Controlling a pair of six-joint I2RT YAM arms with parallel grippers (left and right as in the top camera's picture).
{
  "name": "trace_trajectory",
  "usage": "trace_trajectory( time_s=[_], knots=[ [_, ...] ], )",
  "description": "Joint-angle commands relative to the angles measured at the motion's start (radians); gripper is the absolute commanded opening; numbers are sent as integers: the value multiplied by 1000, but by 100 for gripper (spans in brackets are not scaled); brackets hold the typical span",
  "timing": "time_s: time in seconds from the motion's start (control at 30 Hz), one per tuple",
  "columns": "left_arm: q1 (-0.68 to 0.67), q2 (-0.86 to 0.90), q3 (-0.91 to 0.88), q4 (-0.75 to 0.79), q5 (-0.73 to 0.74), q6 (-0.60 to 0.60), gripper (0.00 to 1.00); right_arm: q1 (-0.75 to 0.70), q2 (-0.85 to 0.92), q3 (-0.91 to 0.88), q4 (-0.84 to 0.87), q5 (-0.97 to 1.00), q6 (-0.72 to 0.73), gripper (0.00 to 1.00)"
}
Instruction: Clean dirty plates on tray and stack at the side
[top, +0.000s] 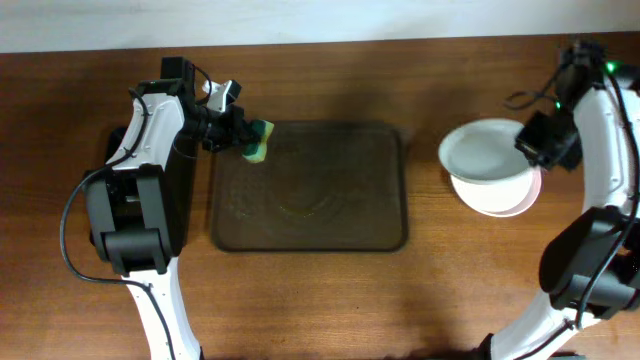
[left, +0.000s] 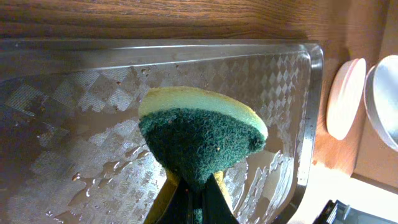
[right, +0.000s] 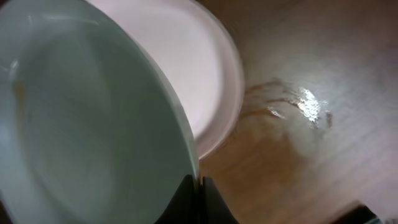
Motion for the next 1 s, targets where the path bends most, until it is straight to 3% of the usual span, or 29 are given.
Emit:
trace_trajectory(
  time_s=[0.0,0.13,0.17,0.2,0.23,0.27,0.4,0.5,0.67,0.77,0.8,0.97],
  knots=[
    [-5,7,17,-1,-14,-6,1,-35,-25,-126,50,77,17,4],
    [-5,7,17,-1,-14,-6,1,-70,-25,-319,248,79,19,5],
    [-5,7,17,-1,-14,-6,1,-70,-24,-346,275,79,19,8],
    [-5,7,17,-1,-14,-6,1,-70,-24,-368,288,79,19,19],
    [-11,7,17,-1,-13,-6,1,-69,-24,-377,292,75,19,68],
    [-18,7,17,-1,-13,-6,1,-69,-24,-375,291,56,18,92],
    [-62,-4,24,-12,-42,-6,1,-68,-68,-303,240,-74,-47,97],
    [-102,-39,88,-89,-253,-6,1,-41,-219,-252,220,-124,-95,98],
    [-155,-119,120,-140,-463,-8,1,39,-448,-251,217,-120,-98,98],
    [-174,-121,120,-263,-854,-238,1,90,-467,-252,195,-120,-98,98],
    [-164,-122,120,-302,-919,-297,1,105,-462,-253,190,-119,-98,98],
    [-28,-124,120,-346,-945,-327,1,150,-415,-253,191,-120,-97,98]
  ],
)
